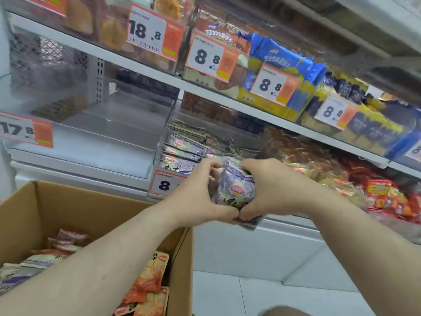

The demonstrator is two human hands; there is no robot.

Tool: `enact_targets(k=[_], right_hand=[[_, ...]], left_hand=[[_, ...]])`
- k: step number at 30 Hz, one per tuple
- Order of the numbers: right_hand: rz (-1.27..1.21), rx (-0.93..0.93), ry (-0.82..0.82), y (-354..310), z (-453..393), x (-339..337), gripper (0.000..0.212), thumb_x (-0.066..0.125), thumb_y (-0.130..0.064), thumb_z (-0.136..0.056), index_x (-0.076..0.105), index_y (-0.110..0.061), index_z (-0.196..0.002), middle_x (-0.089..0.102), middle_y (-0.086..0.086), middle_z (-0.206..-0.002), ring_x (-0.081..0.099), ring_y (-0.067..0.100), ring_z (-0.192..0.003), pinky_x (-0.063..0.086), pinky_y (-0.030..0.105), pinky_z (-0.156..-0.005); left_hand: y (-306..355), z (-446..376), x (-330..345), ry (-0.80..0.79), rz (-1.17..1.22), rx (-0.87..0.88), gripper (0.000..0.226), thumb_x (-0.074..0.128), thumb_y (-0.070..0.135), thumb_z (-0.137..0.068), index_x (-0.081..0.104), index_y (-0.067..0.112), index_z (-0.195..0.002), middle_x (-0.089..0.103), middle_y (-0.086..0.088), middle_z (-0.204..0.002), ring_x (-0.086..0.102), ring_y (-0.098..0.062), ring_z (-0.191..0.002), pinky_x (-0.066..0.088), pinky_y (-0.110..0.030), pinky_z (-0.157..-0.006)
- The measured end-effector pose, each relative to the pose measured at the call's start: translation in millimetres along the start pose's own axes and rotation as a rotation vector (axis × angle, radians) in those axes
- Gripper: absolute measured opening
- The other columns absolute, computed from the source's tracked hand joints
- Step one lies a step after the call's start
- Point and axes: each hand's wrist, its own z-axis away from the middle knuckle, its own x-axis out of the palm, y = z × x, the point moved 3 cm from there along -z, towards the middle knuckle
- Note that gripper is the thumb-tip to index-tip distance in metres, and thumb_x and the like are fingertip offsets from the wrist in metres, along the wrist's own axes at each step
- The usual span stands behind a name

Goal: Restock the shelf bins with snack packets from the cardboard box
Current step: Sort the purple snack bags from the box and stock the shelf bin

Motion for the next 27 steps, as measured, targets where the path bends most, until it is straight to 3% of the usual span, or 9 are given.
enact_targets(k=[3,5,7,12,15,20,24,27], right_hand=[[0.356,0.121,0.073,31,-8,-34,0.062,0.081,-0.052,-0.056,0.046,-0.025,-0.099,0.057,-0.003,-0.088,0.054,0.024,-0.080,0.045,0.033,-0.062],[0.518,0.175,0.099,44,-21,-45,0.059,0.081,-0.047,-0.060,0.044,-0.021,-0.098,0.052,-0.001,-0.083,0.053,0.026,-0.079,0.040,0.032,-0.059],[0.587,0.187,0.082,48,-37,-44,0.056,0.082,-0.041,-0.061,0.047,-0.019,-0.098,0.052,-0.001,-0.080,0.054,0.027,-0.076,0.038,0.032,-0.059],[0.659,0.151,-0.052,42,-71,-23,0.047,0.085,-0.028,-0.064,0.056,-0.017,-0.100,0.047,-0.002,-0.071,0.054,0.027,-0.073,0.034,0.029,-0.055],[0.664,0.163,-0.113,39,-88,-12,0.045,0.087,-0.026,-0.063,0.061,-0.016,-0.098,0.051,-0.002,-0.071,0.057,0.027,-0.073,0.038,0.032,-0.061],[0.620,0.142,-0.187,49,-111,12,0.053,0.091,-0.033,-0.056,0.063,-0.016,-0.099,0.063,-0.001,-0.081,0.064,0.026,-0.075,0.042,0.030,-0.058],[0.466,0.099,-0.175,73,-119,19,0.068,0.090,-0.047,-0.054,0.057,-0.019,-0.107,0.065,-0.002,-0.097,0.060,0.024,-0.085,0.045,0.033,-0.073],[0.244,0.136,-0.183,97,-117,34,0.082,0.092,-0.048,-0.052,0.055,-0.019,-0.119,0.063,0.003,-0.119,0.059,0.027,-0.103,0.052,0.037,-0.087]], left_hand=[[-3,-19,10,0.131,-0.404,0.112,0.072,0.073,0.043,-0.082,0.036,0.026,-0.142,0.038,0.006,-0.136,0.039,-0.010,-0.128,0.036,-0.028,-0.106],[-12,-25,16,0.149,-0.766,0.136,0.060,0.058,0.046,-0.090,0.042,0.023,-0.142,0.036,0.001,-0.142,0.029,-0.021,-0.134,0.025,-0.037,-0.109],[-22,-26,21,0.117,-0.942,0.107,0.057,0.048,0.044,-0.089,0.042,0.025,-0.143,0.037,0.001,-0.145,0.025,-0.023,-0.136,0.014,-0.040,-0.107],[-34,-21,25,0.083,-0.982,0.067,0.067,0.052,0.022,-0.087,0.029,0.029,-0.150,0.035,0.008,-0.149,0.021,-0.018,-0.141,-0.012,-0.043,-0.110],[-33,-22,24,0.073,-0.961,0.059,0.066,0.052,0.021,-0.087,0.030,0.029,-0.149,0.034,0.009,-0.149,0.019,-0.017,-0.142,-0.014,-0.043,-0.110],[-33,-21,24,0.067,-0.922,0.043,0.067,0.052,0.021,-0.088,0.029,0.030,-0.149,0.034,0.009,-0.147,0.017,-0.016,-0.142,-0.018,-0.045,-0.115],[-34,-20,26,0.062,-0.934,0.046,0.067,0.051,0.022,-0.088,0.025,0.030,-0.149,0.032,0.009,-0.143,0.018,-0.016,-0.139,-0.017,-0.048,-0.117],[-36,-20,27,0.068,-0.942,0.044,0.065,0.051,0.023,-0.088,0.026,0.030,-0.148,0.032,0.009,-0.143,0.018,-0.017,-0.138,-0.018,-0.047,-0.116]])
